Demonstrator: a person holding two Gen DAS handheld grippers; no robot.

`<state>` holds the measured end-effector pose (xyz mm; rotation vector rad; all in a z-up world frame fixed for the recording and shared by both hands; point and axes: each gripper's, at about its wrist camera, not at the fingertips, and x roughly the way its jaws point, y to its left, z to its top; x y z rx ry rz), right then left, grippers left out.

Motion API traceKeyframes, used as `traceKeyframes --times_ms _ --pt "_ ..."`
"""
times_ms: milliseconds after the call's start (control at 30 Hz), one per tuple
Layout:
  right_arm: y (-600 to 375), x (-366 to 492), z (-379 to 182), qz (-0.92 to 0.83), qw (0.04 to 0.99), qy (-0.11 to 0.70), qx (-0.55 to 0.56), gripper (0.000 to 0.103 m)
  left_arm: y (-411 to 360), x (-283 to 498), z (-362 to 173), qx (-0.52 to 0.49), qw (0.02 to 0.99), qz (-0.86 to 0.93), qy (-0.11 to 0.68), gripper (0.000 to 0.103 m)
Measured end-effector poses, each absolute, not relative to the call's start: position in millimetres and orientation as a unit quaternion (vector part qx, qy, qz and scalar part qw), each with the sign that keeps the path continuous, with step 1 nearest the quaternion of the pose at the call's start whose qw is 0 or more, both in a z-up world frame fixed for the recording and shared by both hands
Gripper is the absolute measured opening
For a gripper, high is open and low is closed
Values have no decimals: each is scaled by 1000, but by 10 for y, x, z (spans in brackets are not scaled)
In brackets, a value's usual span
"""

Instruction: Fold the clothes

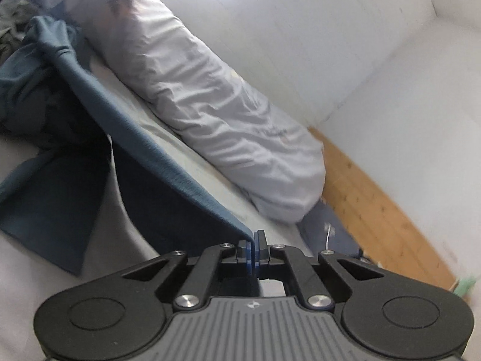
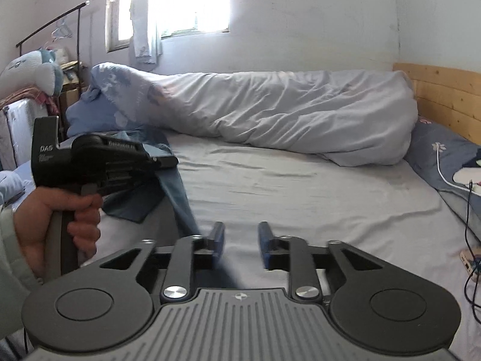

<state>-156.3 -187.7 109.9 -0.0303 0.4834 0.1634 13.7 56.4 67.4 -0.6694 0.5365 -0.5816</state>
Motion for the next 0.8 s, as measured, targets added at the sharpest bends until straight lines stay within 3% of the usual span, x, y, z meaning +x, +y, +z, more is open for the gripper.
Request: traceKeyframes --times_ms 333,800 --pt "-1556 -1098 834 128 957 254 -55 40 145 -72 771 -249 849 -382 266 0" --pt "-1401 -833 604 148 957 247 -29 40 272 6 754 -297 796 -455 266 0"
